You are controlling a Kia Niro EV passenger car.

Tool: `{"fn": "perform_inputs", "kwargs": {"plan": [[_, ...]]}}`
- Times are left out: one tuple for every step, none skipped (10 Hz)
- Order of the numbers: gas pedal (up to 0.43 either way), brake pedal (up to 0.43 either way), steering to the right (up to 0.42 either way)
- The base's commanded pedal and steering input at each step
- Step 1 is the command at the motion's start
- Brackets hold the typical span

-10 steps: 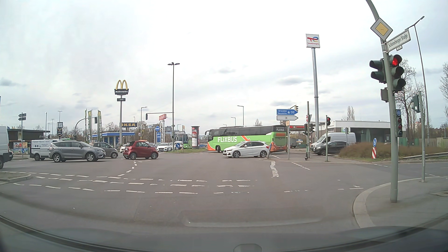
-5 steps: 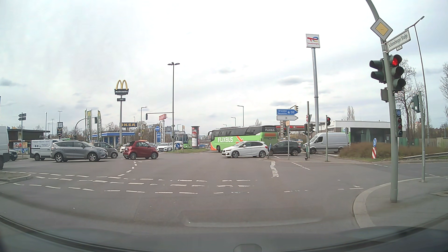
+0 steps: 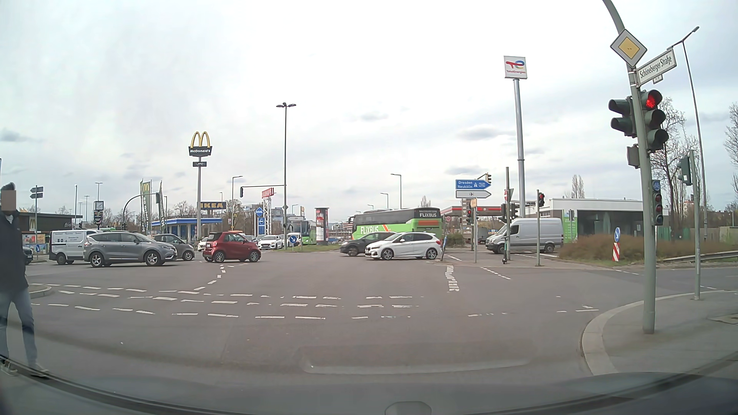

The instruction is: Follow the waypoints while adhering to traffic rules and regulations

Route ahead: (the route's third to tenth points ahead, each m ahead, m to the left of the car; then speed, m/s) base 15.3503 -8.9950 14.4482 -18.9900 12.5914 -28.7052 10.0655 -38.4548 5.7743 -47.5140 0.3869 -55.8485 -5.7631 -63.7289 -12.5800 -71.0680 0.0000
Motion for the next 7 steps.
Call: {"fn": "perform_inputs", "kwargs": {"plan": [[0.0,0.409,-0.017],[0.0,0.409,-0.017],[0.0,0.409,-0.017],[0.0,0.409,-0.017],[0.0,0.409,-0.017],[0.0,0.409,-0.017],[0.0,0.409,-0.017]]}}
